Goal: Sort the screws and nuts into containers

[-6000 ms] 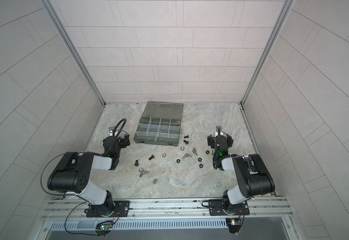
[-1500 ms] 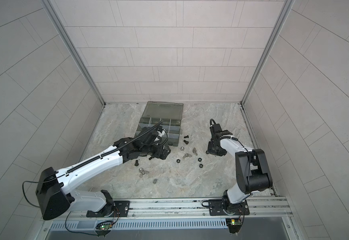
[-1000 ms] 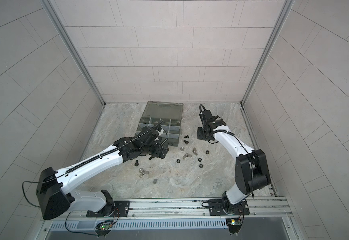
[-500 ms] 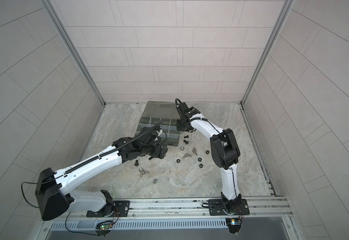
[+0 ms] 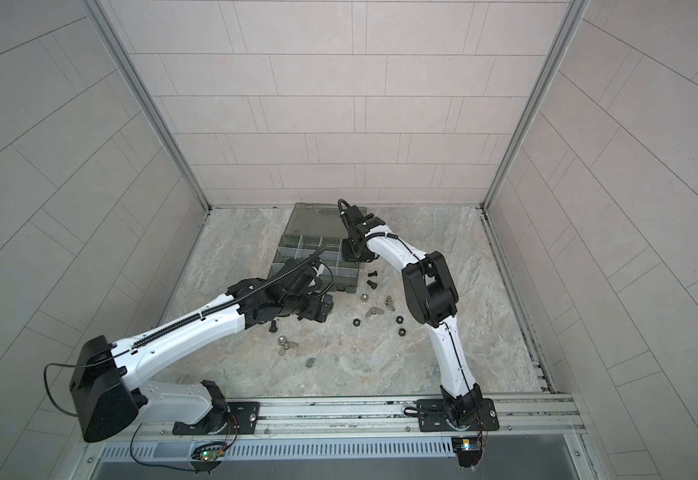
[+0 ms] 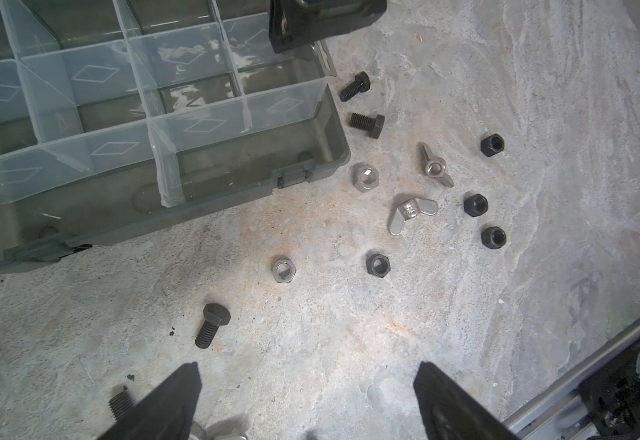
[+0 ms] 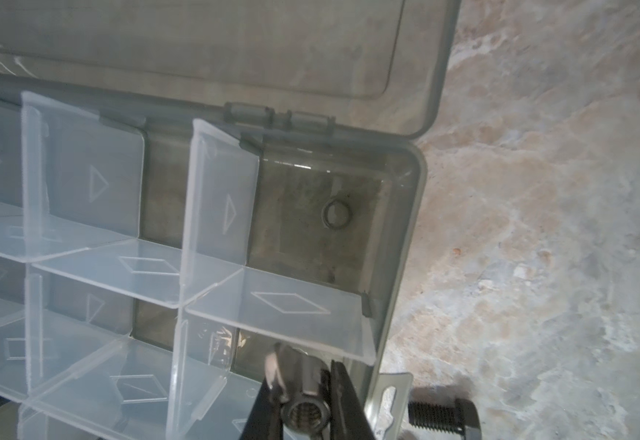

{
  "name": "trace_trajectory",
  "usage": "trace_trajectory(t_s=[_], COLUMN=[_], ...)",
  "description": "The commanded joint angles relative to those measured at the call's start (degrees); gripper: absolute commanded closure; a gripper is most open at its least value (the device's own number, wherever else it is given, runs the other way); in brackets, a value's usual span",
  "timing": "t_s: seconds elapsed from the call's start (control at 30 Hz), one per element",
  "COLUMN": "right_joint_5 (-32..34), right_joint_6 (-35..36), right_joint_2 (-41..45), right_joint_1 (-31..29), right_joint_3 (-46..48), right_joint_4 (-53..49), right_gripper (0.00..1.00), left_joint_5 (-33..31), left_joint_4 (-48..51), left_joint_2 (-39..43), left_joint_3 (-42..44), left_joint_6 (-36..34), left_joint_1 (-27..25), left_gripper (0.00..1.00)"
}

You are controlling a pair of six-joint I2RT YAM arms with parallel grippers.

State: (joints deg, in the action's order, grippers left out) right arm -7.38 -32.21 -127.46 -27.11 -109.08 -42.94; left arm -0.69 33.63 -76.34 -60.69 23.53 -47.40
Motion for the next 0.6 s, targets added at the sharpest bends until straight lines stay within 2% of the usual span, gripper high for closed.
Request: trace_trajectory(t_s=[0.0, 0.07, 0.17, 0.37, 0.57], right_joint_5=[0.0, 0.0, -0.2, 0.9, 4.5], right_joint_6=[-0.4, 0.1, 0.8, 3.0, 5.6], right_joint_2=[0.3, 1.4, 4.7, 14.0, 26.4], right_joint_1=[-0.4, -0.4, -0.4, -0.1, 0.5], right_joint_3=[-0.7, -0.1, 1.8, 8.8, 24.6], right_joint_4=[-1.2, -0.8, 0.3, 0.0, 1.1], right_gripper=[0.76, 0.66, 0.60, 0.59, 0.60], left_joint_5=[-1.0, -1.3, -1.3, 0.6, 2.0], left_joint_4=[-0.2, 0.0, 0.1, 0.5, -0.3], left_joint_2=[1.1, 0.8, 0.6, 1.1, 2.1], left_joint_3=[0.6, 0.4, 0.2, -0.5, -0.6], left_joint_6=[-0.4, -0.3, -0.3, -0.3, 0.8], left_joint_1=[-0.2, -0.2, -0.2, -0.3, -2.8], left_gripper=[0.06, 0.06, 0.05, 0.05, 0.05])
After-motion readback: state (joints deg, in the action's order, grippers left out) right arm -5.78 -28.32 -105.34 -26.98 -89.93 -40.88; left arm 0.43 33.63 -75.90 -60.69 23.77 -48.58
